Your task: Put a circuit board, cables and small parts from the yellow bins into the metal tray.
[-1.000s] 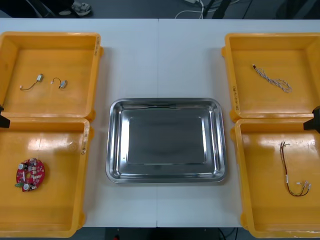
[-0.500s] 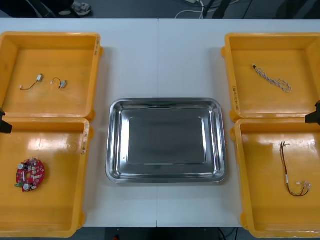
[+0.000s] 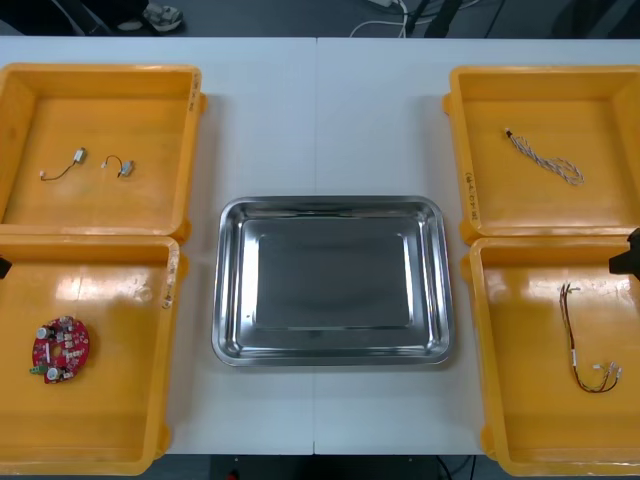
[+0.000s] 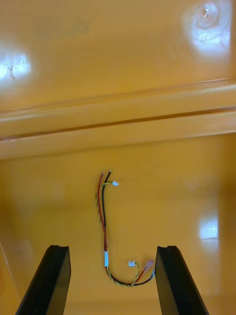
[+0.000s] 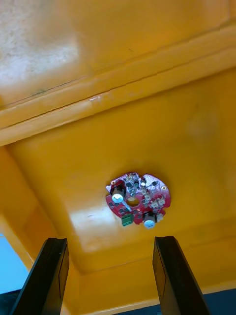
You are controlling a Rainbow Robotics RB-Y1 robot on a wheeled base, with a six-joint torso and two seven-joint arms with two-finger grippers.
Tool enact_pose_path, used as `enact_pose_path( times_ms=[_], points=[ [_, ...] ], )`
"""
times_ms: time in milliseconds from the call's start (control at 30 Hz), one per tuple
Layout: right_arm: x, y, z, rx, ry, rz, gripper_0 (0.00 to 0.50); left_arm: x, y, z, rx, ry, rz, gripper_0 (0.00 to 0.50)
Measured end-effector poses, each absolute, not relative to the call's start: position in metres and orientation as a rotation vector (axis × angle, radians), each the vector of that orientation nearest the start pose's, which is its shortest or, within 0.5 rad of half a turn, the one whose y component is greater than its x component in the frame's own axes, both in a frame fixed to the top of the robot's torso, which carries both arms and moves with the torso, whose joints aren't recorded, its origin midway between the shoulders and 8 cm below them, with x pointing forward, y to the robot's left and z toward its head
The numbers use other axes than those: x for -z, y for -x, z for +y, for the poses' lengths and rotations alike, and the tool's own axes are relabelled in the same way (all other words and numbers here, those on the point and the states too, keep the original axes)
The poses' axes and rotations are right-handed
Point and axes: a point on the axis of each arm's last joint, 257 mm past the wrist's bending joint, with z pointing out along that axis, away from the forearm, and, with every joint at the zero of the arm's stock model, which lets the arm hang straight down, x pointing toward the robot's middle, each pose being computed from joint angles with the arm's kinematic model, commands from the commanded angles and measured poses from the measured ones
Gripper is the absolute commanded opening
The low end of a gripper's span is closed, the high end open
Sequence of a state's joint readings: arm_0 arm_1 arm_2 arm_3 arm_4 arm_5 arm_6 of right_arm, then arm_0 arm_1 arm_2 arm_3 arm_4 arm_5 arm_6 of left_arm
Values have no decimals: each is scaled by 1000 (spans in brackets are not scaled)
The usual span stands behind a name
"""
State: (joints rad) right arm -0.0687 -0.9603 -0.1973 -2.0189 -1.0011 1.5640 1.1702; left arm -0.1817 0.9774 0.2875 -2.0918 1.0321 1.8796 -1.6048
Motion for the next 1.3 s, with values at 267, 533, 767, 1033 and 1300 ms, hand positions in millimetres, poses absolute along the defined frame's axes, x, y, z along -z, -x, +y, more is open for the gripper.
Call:
enact_pose_path(
  times_ms=[267, 533, 767, 1033, 1300],
  points=[
    [217, -376, -386, -124, -141, 2688, 500, 156, -366, 396, -104, -559, 2694, 500],
    [236, -361, -382, -126, -158, 2709, 500, 166, -354, 400, -70, -602, 2696, 500],
    [252, -354, -371, -175, -194, 2718, 500, 180, -346, 408, -138, -988, 2588, 500],
    [259, -353, -365, -196, -204, 2718, 500, 193, -335, 414, -157, -1056, 2562, 500],
    [271, -350, -371, -98, -107, 2740, 500, 201, -333, 422, -177, -1041, 2535, 500]
  ],
)
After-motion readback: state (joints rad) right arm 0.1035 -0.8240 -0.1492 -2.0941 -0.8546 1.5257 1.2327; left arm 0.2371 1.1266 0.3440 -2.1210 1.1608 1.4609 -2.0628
